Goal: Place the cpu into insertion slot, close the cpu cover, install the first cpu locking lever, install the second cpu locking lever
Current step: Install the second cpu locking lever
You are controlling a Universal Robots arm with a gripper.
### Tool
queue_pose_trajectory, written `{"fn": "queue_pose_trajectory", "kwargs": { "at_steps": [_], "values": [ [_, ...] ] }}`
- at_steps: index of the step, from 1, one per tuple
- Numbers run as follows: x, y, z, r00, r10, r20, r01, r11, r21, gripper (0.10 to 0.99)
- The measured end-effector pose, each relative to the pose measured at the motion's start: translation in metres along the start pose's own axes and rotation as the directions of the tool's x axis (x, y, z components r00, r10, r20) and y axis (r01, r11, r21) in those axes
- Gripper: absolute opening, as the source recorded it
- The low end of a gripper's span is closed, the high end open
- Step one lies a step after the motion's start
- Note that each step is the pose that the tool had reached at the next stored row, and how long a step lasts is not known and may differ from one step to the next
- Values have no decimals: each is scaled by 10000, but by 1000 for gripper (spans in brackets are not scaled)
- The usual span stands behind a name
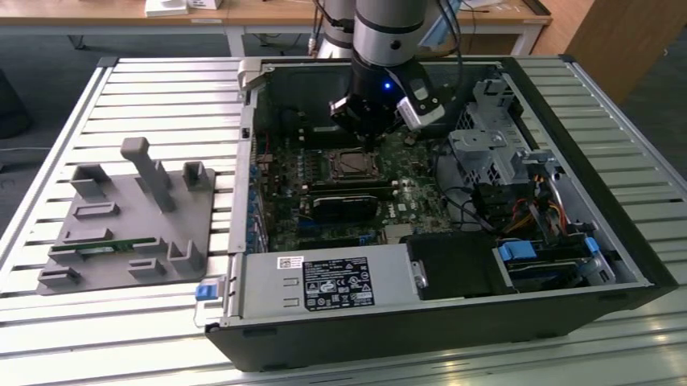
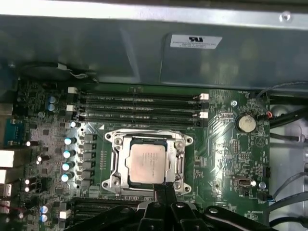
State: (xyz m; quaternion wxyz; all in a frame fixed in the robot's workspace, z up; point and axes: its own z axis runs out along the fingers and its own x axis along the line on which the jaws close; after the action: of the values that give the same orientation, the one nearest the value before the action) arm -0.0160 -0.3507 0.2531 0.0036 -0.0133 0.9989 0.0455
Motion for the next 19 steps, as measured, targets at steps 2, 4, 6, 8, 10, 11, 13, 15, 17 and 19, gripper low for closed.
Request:
{"fn": "queue_pose_trajectory", "kwargs": {
  "at_steps": [2,4,6,8,10,11,13,15,17,19],
  "values": [
    [0,-9,8,10000,1,1,-1,10000,-1,118],
    [0,-10,9,10000,1,0,-1,10000,1,118],
    [0,-10,9,10000,0,0,0,10000,1,118],
    [0,-11,9,10000,0,0,0,10000,1,118],
    [0,-13,10,10000,0,0,0,10000,0,118],
    [0,-14,10,10000,0,0,0,10000,0,118],
    [1,-18,10,10000,0,0,0,10000,0,118],
    [0,-24,9,10000,0,-1,0,10000,1,118],
    [1,-47,9,10000,-1,0,1,10000,0,118],
    [2,-80,8,10000,0,0,0,10000,-1,118]
  ]
}}
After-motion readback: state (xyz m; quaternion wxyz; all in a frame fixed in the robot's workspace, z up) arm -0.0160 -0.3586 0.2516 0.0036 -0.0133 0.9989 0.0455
